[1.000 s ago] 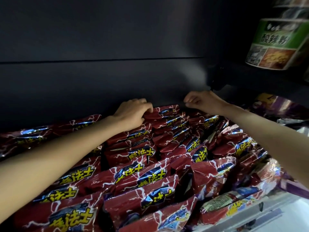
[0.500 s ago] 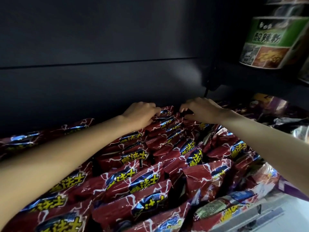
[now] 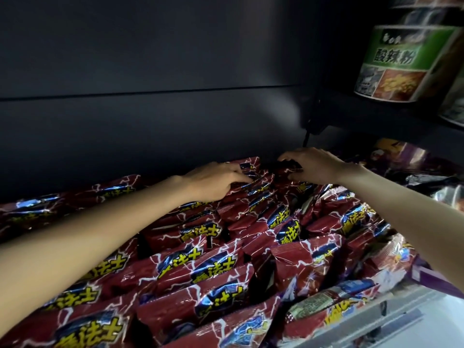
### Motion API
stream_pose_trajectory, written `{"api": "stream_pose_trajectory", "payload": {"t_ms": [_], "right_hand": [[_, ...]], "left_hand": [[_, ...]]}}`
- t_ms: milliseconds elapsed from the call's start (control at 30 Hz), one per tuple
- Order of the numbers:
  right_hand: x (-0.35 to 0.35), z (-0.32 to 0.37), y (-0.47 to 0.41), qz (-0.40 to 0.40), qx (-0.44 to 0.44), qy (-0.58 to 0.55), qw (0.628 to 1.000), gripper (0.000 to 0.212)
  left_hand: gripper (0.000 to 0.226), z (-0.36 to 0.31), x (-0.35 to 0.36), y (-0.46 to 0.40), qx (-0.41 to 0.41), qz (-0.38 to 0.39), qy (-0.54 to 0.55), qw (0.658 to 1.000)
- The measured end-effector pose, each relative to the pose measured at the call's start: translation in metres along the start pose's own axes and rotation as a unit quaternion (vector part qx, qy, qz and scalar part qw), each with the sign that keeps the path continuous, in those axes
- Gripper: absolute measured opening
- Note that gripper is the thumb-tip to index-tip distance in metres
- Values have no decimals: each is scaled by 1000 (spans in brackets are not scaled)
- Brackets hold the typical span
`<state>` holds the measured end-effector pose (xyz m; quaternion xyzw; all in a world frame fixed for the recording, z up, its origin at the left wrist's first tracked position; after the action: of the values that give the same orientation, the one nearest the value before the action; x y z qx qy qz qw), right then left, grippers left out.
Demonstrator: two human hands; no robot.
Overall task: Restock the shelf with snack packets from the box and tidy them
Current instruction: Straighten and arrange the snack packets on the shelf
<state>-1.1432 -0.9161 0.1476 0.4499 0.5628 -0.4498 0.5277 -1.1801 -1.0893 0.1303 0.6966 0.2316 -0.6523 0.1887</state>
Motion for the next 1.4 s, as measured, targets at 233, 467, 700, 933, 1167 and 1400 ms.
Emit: {"api": "stream_pose_trajectory", "payload": {"t_ms": [233, 467, 700, 933, 1167, 1400], "right_hand": [[12, -8, -14, 50, 20, -1, 999, 53], [14, -6, -23, 77, 7, 83, 994, 34], [5, 3, -19, -3, -26, 90, 996, 29], [1, 0, -24, -35, 12, 76, 996, 38], [7, 20, -39, -69, -11, 72, 995, 32], [2, 26, -30, -111, -62, 43, 991, 21]], "left_hand": [[52, -10, 5, 4, 0, 51, 90, 995], [39, -19, 11, 9, -38, 35, 109, 993], [38, -22, 14, 13, -28, 62, 98, 993], [42, -16, 15, 12, -39, 39, 57, 997], [47, -9, 19, 20, -46, 36, 23, 998], [48, -9, 18, 19, -37, 43, 24, 998]]}}
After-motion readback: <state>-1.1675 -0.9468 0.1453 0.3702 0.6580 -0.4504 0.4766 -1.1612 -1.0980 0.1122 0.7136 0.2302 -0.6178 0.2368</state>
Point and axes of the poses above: each hand's wrist, its own y-axis away from the middle knuckle, its own x-axis out of the palm, z = x × y, the point moved 8 cm from there along -y, towards the middle knuckle, and after that the axes turned 11 degrees about -x, right-handed, at the moved point
